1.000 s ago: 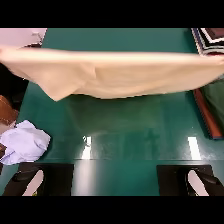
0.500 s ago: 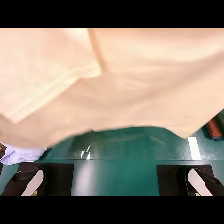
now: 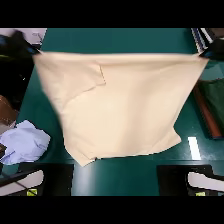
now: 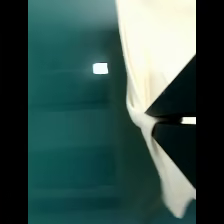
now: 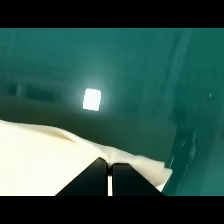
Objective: Fold the shirts.
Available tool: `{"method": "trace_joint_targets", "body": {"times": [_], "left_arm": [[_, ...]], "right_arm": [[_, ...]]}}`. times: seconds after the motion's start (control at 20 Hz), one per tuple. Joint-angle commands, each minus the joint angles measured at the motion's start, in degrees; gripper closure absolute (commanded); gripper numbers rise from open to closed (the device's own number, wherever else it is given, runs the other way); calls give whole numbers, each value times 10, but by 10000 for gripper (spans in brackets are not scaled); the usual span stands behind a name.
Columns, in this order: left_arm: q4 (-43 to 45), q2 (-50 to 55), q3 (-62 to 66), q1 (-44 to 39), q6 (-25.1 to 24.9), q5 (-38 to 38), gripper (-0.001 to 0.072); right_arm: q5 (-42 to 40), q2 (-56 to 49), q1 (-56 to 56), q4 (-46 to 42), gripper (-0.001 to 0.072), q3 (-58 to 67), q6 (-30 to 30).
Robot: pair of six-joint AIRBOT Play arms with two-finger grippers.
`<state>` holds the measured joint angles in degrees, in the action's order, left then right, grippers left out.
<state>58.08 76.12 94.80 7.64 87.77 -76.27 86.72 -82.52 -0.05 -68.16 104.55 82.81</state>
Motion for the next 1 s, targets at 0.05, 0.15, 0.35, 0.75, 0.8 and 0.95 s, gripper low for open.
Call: {"method": "trace_joint_targets", "body": {"times": [0.05,0.15,0.35,0.75,0.8,0.95], "left_arm": [[34,156,-21,-53,-27,144,680],[28,186,-14,-55,-27,220,680],[28,194,-12,-55,-28,269,678],[67,194,-68,-69,-69,107,679],[67,194,-86,-72,-73,114,678],[67,194,-132,-73,-67,137,676]], "right_arm": [[-42,-151,13,-24,699,22,9],[-75,-196,13,-24,699,69,4],[-104,-241,13,-25,698,130,-23],[-140,-160,13,-90,698,-92,-43],[-151,-154,13,-87,697,-118,-43],[-158,-153,13,-45,695,-157,-43]]}}
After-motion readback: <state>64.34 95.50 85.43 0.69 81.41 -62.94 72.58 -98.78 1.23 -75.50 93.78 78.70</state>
